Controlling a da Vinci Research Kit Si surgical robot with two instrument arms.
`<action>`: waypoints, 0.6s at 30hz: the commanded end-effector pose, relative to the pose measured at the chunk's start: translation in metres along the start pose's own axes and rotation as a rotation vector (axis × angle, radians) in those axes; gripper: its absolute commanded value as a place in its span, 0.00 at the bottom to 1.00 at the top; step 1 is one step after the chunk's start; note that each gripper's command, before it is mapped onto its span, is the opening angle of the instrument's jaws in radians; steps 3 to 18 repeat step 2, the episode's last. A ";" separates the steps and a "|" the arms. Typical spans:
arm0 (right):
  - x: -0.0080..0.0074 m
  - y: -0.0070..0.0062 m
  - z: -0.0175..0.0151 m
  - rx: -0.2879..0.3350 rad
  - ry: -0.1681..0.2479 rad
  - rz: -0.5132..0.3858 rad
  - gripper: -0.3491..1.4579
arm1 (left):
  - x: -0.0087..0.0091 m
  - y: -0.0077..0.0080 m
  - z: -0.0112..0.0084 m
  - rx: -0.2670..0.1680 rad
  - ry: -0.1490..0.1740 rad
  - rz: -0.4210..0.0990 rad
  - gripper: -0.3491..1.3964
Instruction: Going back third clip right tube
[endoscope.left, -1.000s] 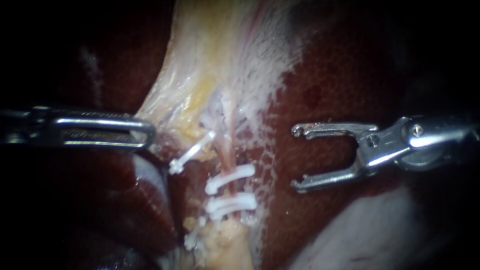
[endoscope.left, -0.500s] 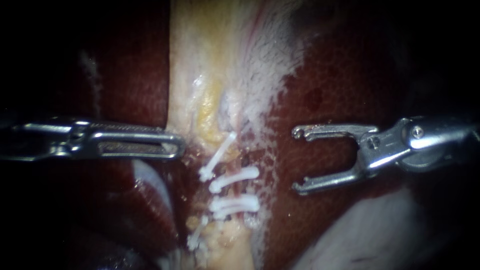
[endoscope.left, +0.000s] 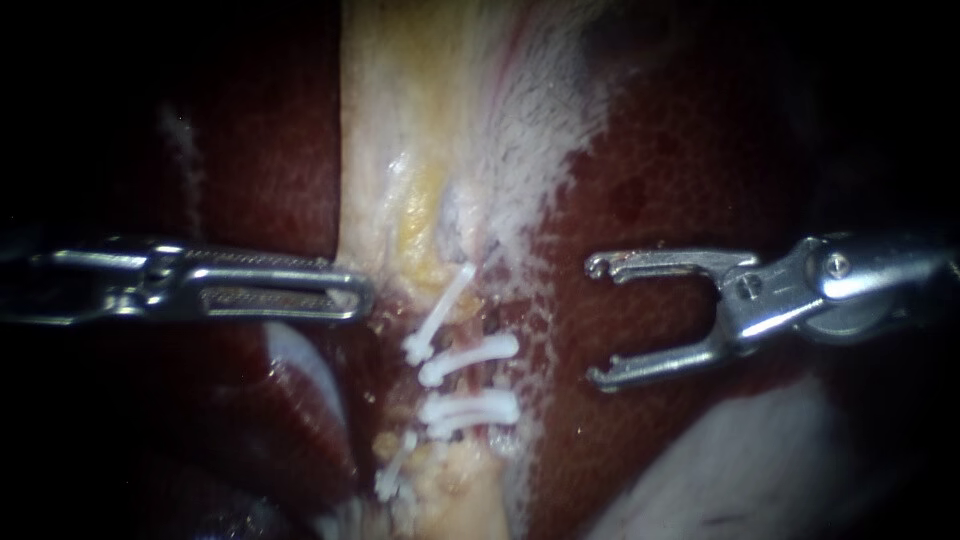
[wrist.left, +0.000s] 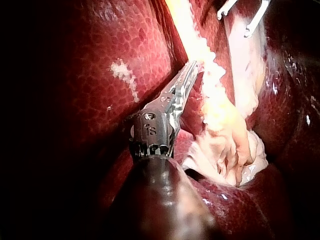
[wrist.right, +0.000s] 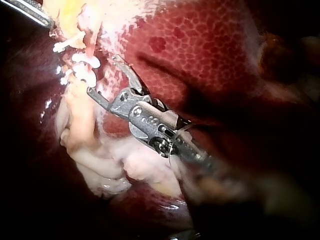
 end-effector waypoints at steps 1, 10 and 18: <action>0.0001 -0.0001 0.0000 0.001 0.001 0.000 0.52 | -0.0001 0.0000 -0.0001 0.001 0.000 0.000 0.00; 0.0001 -0.0001 0.0000 0.001 0.001 0.000 0.52 | -0.0001 0.0000 -0.0001 0.001 0.000 0.000 0.00; 0.0001 -0.0001 0.0000 0.001 0.001 0.000 0.52 | -0.0001 0.0000 -0.0001 0.001 0.000 0.000 0.00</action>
